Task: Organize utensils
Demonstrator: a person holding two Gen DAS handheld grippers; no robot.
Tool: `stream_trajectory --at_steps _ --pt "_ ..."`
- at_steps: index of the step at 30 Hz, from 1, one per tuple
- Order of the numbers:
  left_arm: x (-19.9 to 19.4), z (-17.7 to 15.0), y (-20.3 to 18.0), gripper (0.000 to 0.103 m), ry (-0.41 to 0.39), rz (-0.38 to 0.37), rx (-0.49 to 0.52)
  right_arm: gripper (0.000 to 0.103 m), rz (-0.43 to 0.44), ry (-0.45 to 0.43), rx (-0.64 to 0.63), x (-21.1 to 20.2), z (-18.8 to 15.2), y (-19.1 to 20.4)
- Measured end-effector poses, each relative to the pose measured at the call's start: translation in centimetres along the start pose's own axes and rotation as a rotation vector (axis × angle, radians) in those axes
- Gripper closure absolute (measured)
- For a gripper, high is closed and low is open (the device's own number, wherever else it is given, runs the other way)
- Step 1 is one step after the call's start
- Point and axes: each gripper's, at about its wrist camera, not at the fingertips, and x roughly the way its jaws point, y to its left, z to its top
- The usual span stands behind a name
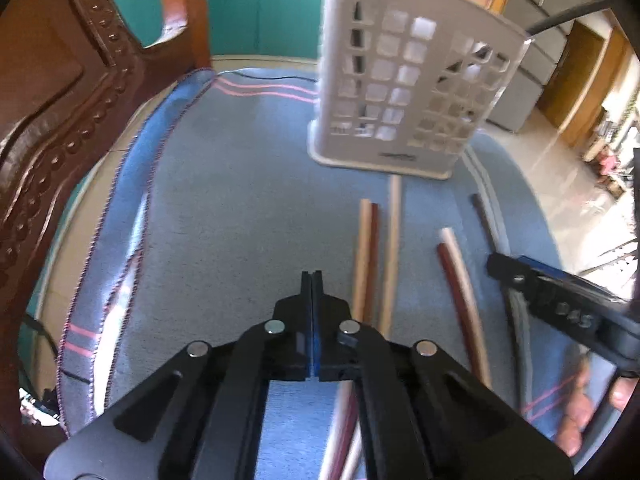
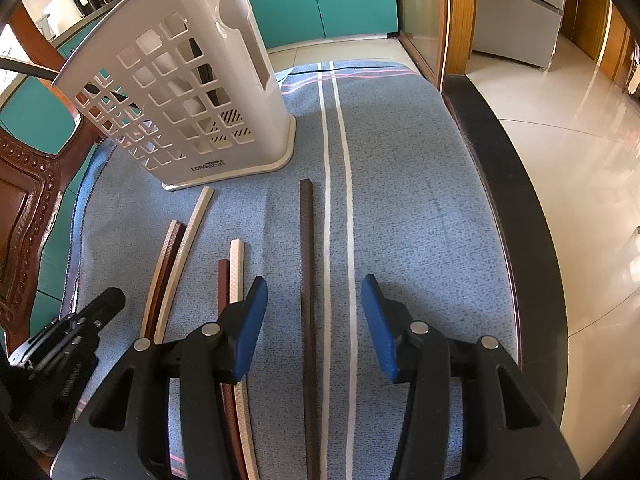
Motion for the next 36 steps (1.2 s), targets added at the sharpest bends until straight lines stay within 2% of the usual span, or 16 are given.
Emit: stream_trajectory --at_steps 2,3,4,8,11,13,20,28,34,36 --pt "-0.1 -0.2 -0.5 0.094 0.004 -0.017 0.023 0.053 -0.001 0.000 -0.001 0.0 0.0 0.0" --pt "0.0 -0.3 -1.3 0.082 0.011 -0.015 0.048 0.052 -0.001 0.000 -0.002 0.0 0.0 0.1" --pt "0.2 -0.5 -1.8 0.075 0.019 -0.012 0.070 0.052 -0.002 0.000 -0.002 0.1 0.0 0.1" --pt "0.4 -1.2 -3.0 0.072 0.020 0.010 0.117 0.051 -0.003 0.000 -0.006 0.1 -0.1 0.2" --pt "0.5 -1.2 -2.8 0.075 0.030 0.028 0.089 0.051 -0.004 -0.001 -0.011 0.1 -0.1 0.3" --pt "0.9 -0.9 -2.5 0.090 0.035 0.025 0.064 0.050 -0.003 -0.001 -0.012 0.1 -0.2 0.2" --pt "0.4 -0.6 -0.9 0.090 0.028 0.039 -0.010 0.050 -0.002 0.002 -0.009 0.1 -0.1 0.1" --pt "-2.1 -0.1 1.1 0.090 -0.036 0.054 -0.073 0.050 -0.001 0.002 -0.008 0.1 0.0 -0.1" --pt "-2.8 0.2 3.7 0.090 -0.021 0.031 -0.147 0.050 -0.007 0.001 -0.008 0.1 0.0 0.0" --pt "-2.7 0.3 3.9 0.090 -0.013 0.025 -0.142 0.049 -0.006 0.001 -0.009 0.1 0.0 0.1"
